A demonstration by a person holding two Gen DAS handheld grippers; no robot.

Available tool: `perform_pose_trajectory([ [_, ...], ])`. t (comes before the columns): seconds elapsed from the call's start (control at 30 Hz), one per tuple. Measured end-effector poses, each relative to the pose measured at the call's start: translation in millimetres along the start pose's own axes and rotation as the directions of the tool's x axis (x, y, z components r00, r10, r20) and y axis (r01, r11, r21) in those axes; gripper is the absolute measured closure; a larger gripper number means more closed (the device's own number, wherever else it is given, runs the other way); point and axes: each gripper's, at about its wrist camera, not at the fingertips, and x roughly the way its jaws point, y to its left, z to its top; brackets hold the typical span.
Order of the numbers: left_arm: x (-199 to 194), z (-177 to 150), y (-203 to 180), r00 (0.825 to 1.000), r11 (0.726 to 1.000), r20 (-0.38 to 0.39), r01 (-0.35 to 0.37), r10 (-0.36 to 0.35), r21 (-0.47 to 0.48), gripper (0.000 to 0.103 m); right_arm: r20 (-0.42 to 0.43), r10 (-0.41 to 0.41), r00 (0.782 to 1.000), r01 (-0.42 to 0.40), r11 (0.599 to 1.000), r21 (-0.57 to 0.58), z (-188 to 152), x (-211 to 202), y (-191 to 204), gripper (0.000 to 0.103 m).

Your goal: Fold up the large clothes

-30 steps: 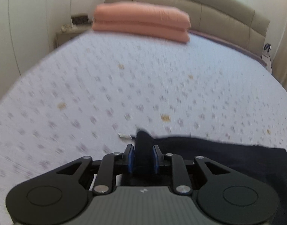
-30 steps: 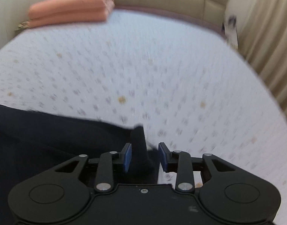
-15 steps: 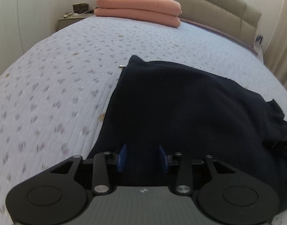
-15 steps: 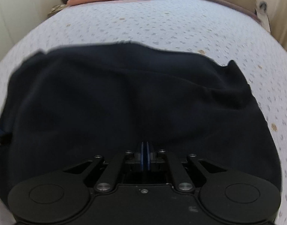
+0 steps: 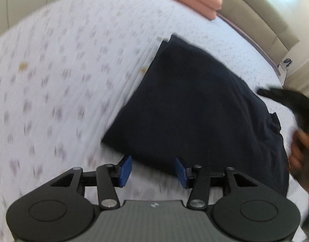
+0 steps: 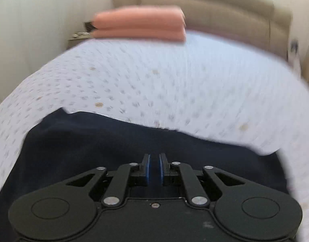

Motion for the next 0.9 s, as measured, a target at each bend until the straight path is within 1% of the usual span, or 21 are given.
perform_pose_trajectory([
  [0.03,2,-4,3,1.000,1.000,-0.008,0.000,0.000,-0.012,0.053,-0.044,0.007,0.999,-0.005,0.999,0.049,2,22,-7,0.103],
  [0.07,4,-6,6,1.000,1.000,-0.013,0.000,-0.001,-0.023,0.053,-0.055,0.010,0.998,-0.004,0.995,0.101,2,39,-14,0.103],
  [0.13,7,-10,9,0.999,0.998,-0.021,0.031,-0.032,-0.049,0.053,-0.079,0.006,0.997,0.006,0.990,0.144,6,54,-20,0.103],
  [0.2,11,-12,13,0.997,0.995,-0.030,0.067,-0.069,-0.071,0.052,-0.110,0.018,0.994,0.002,0.983,0.184,11,55,-22,0.103],
  [0.27,16,-10,17,0.995,0.991,-0.025,0.098,-0.101,-0.095,0.052,-0.118,0.029,0.993,-0.005,0.980,0.198,11,39,-23,0.103],
  [0.3,19,-9,19,0.994,0.988,-0.022,0.105,-0.108,-0.113,0.052,-0.103,0.031,0.994,-0.012,0.983,0.184,10,24,-20,0.103],
  [0.33,21,-8,21,0.993,0.985,-0.018,0.113,-0.117,-0.128,0.052,-0.083,0.041,0.996,-0.026,0.985,0.168,7,7,-16,0.097],
  [0.43,20,-10,28,0.990,0.976,-0.001,0.142,-0.144,-0.163,0.050,-0.040,0.045,0.998,-0.040,0.993,0.113,-17,-45,-8,0.096],
  [0.5,22,-9,34,0.983,0.966,-0.003,0.182,-0.186,-0.186,0.044,-0.038,0.009,0.999,-0.007,0.999,0.047,-41,-70,-1,0.096],
  [0.53,24,-8,36,0.973,0.955,-0.011,0.224,-0.231,-0.194,0.031,-0.043,-0.004,0.999,0.005,1.000,0.020,-54,-76,0,0.096],
  [0.57,28,-8,38,0.958,0.941,-0.023,0.278,-0.287,-0.195,0.019,-0.063,0.000,0.998,0.000,1.000,0.001,-69,-81,2,0.096],
  [0.6,30,-8,40,0.944,0.929,-0.025,0.318,-0.329,-0.191,0.018,-0.093,0.015,0.996,-0.015,1.000,-0.002,-81,-83,1,0.096],
  [0.63,34,-7,42,0.941,0.925,-0.015,0.328,-0.337,-0.193,0.019,-0.123,0.027,0.992,-0.025,1.000,0.016,-96,-81,-2,0.097],
  [0.7,40,-8,47,0.938,0.914,0.018,0.341,-0.346,-0.220,0.021,-0.117,0.043,0.992,-0.035,0.997,0.064,-111,-76,-8,0.097],
  [0.8,45,-4,56,0.935,0.893,0.101,0.355,-0.341,-0.276,0.027,-0.129,0.058,0.990,-0.039,0.990,0.138,-105,-69,-13,0.097],
  [0.83,47,-2,56,0.937,0.891,0.123,0.350,-0.328,-0.289,0.030,-0.135,0.056,0.989,-0.035,0.988,0.149,-101,-66,-13,0.097],
  [0.9,51,1,53,0.936,0.885,0.163,0.349,-0.312,-0.308,0.031,-0.148,0.039,0.988,-0.019,0.990,0.137,-96,-62,-8,0.097],
])
